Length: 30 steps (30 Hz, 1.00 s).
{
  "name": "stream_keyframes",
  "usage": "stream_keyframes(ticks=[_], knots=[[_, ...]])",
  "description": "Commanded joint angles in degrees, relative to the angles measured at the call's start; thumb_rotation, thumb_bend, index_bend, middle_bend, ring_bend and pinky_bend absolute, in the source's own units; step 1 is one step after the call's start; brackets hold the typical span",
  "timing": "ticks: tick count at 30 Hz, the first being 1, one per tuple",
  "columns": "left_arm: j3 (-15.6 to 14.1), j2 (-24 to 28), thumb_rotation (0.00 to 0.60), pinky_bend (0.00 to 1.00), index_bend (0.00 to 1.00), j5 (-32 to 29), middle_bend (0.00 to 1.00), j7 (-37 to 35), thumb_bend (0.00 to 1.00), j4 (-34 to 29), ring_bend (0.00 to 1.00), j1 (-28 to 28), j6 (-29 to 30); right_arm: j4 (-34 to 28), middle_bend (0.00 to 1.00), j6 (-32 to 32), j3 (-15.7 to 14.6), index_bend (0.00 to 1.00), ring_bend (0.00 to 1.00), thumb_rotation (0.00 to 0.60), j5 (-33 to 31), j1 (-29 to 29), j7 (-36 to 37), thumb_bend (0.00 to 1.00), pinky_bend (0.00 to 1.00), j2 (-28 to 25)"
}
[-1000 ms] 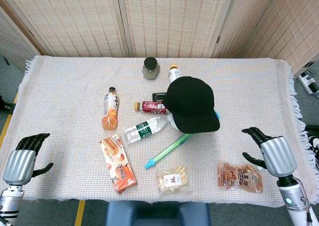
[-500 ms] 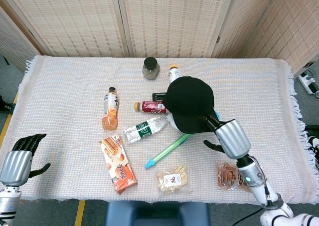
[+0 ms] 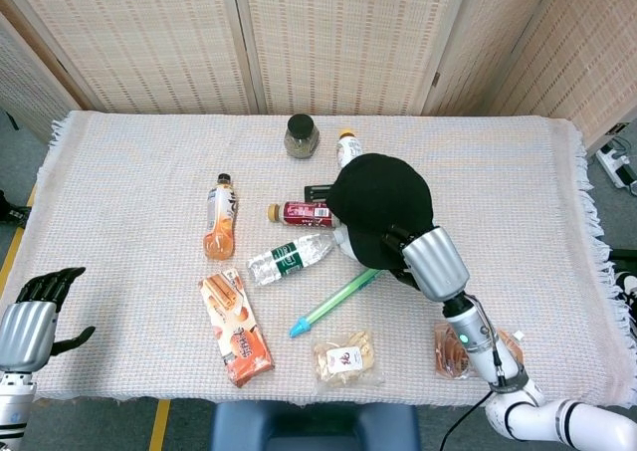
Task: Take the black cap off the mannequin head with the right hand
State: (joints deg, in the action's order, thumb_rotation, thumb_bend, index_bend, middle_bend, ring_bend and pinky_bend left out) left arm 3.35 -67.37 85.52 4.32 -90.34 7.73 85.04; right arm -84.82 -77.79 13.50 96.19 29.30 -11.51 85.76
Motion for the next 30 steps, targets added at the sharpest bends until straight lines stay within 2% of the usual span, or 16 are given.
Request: stream_keyframes(ticks=[1,7,9,10,11,21,30], knots=[[0.0,0.0,0.600,0.22,0.20,0.1,0.22,0.1,0.19,-0.1,0.20,0.1,0.0,1.6,0.61,-1.6,0.3,0.73,0.90,0.600,0.3,0.7,1.6,0.49,1.00,1.1],[0.1,0.1,0.600,0.22,0.20,0.1,0.22,0.2,0.19,-0.3,0.20,0.1,-0.1,2.8,0.64,-3.5,1.2,0.77,0.91,0.600,0.5,1.2,2.8,0.53,1.00,1.8],[0.1,0.2,0.600,0.22,0.20,0.1,0.22,0.3,0.19,-0.5,0.20,0.2,-0.1,3.2,0.64,-4.5,2.1,0.77,0.91,0.600,0.2,1.6,3.2,0.54,1.00,2.0],[0.2,0.2,0.600,0.22,0.20,0.2,0.22,0.4,0.19,-0.6,0.20,0.3,-0.2,3.6,0.64,-5.4,4.2,0.78,0.91,0.600,-0.6,2.2,3.2,0.55,1.00,1.9],[0.2,0.2,0.600,0.22,0.20,0.1,0.22,0.4,0.19,-0.7,0.20,0.3,-0.3,3.7,0.65,-5.4,4.7,0.78,0.91,0.600,-1.0,2.6,3.1,0.55,1.00,1.9],[0.2,0.1,0.600,0.22,0.19,0.1,0.22,0.6,0.19,-0.8,0.20,0.5,-0.5,6.4,0.65,-3.7,8.9,0.80,0.92,0.600,-5.0,6.5,2.4,0.57,1.00,1.0],[0.2,-0.1,0.600,0.22,0.19,-0.1,0.22,1.0,0.19,-0.9,0.20,0.6,-0.9,12.0,0.65,0.7,11.5,0.80,0.92,0.600,-9.0,11.8,1.4,0.58,1.00,1.2]])
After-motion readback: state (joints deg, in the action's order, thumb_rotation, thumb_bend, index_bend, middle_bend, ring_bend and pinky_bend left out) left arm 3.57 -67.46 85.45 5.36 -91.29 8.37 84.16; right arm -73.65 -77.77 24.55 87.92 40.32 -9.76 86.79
